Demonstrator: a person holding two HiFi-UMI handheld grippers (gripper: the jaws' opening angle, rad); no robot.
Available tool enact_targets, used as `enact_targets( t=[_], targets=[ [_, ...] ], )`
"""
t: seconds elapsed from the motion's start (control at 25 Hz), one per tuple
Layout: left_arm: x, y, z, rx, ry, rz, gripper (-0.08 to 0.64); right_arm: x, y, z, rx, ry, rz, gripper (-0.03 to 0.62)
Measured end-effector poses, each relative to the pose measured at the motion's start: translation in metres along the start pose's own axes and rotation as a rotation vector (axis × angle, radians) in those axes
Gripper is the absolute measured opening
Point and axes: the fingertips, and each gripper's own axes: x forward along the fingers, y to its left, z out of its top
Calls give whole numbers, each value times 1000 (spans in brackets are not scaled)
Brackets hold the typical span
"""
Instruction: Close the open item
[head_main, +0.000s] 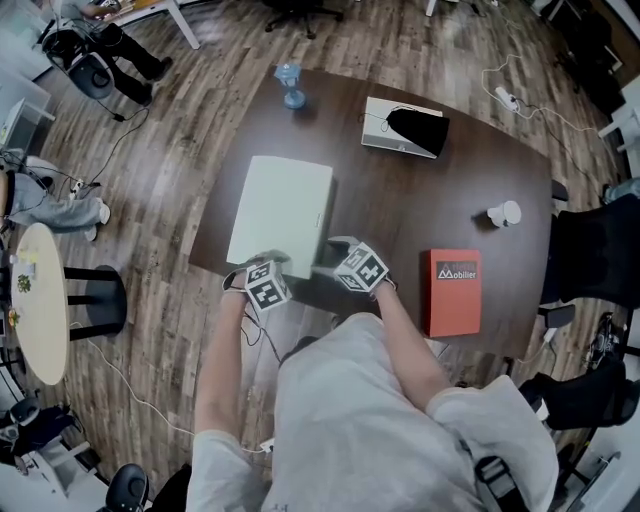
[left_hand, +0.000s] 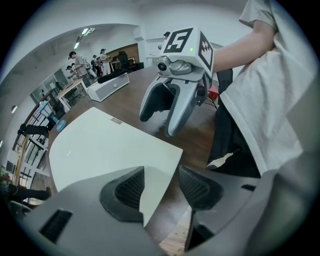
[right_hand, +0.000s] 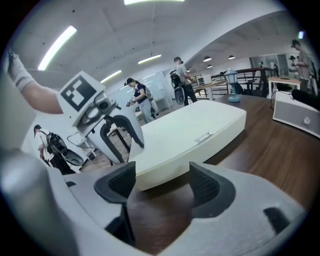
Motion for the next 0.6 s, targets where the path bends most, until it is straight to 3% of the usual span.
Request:
enact_targets(
  t=[0.24,0.36,0.6],
  targets=[
    [-6,-1,4,-68,-73,45,207,-30,-18,23,148,-189,-89,330],
    [-16,-6,6,-120,-148,71,207,-40,-12,23,131,-198,-117,330],
    [-47,-5,18,-346,-358,178,207,-64,3,21,88,-214,-192,330]
  ],
)
